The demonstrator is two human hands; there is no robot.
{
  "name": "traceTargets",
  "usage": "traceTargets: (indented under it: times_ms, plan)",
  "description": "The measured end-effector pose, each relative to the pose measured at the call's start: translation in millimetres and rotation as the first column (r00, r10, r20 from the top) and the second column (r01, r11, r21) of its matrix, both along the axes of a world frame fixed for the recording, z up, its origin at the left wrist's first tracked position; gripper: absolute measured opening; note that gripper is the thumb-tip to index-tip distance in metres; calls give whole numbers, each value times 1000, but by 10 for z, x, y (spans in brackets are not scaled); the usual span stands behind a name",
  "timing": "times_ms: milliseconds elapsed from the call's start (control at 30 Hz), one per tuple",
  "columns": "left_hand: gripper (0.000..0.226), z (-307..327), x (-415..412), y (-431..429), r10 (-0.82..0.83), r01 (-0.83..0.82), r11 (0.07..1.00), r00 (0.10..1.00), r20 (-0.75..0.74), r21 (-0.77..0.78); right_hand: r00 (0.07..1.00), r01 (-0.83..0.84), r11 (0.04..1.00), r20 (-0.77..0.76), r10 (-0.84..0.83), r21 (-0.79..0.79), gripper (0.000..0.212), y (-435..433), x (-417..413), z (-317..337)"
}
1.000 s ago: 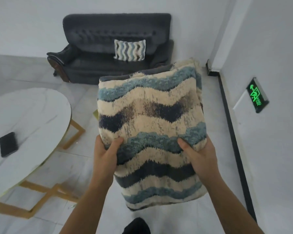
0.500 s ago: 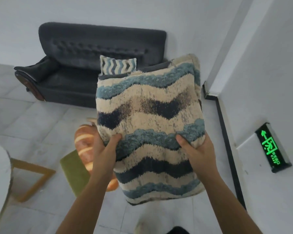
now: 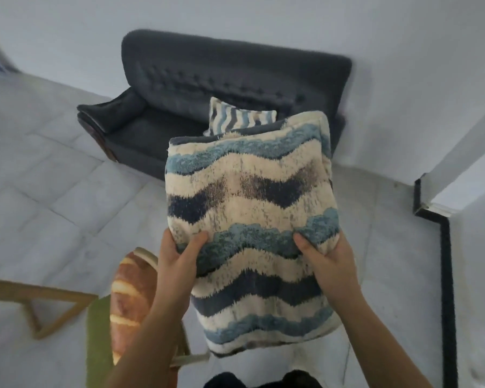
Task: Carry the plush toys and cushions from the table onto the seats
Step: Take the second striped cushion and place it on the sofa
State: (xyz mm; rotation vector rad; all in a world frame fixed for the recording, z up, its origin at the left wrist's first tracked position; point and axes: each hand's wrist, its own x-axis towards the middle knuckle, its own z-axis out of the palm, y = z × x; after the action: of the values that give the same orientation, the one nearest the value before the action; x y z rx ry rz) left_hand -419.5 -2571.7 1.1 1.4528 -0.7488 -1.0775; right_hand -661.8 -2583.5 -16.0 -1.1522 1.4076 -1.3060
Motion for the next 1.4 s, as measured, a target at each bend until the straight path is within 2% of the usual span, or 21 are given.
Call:
traceTargets:
  times_ms: [233, 433, 633, 800, 1133, 1167, 1267, 1300, 1400]
  plan:
    - [34, 23, 539, -1024, 303, -304, 951, 953, -16, -49, 932, -360, 933, -28, 360, 2, 47, -1833, 672, 61]
    - [32, -285, 1399, -2410, 422, -426, 903, 904, -68, -52, 889, -455, 890, -59, 453, -21, 53, -3449, 1654, -110]
    - [30, -7, 2463, -3909, 429, -433, 897, 901, -63, -86, 898, -437, 899, -47, 437, -3, 63, -4929, 2714, 84]
    - [32, 132, 3264, -5086, 387, -384, 920, 922, 17, -81, 912, -411, 911, 17, 411, 15, 46, -6005, 3390, 97]
    - [35, -515, 4833, -8017, 213, -229, 965, 969, 124, 130, 938, -321, 941, 172, 300, 106, 40, -8642, 4885, -537]
    - [40, -501, 4977, -8292, 225, -242, 956, 968, 114, 167, 938, -322, 939, 173, 300, 122, 40, -8911, 5041, -520]
    - [81, -373, 5512, -9081, 257, -263, 922, 965, 58, 283, 933, -353, 928, 125, 339, 121, 39, -9668, 5503, -358]
    - [88, -294, 5671, -9314, 257, -264, 917, 964, 64, 298, 926, -374, 920, 110, 362, 122, 39, -9895, 5645, -287]
    - [92, -66, 6036, -9933, 236, -261, 931, 964, 124, 257, 915, -404, 908, 60, 399, 116, 39, -10505, 6022, -136]
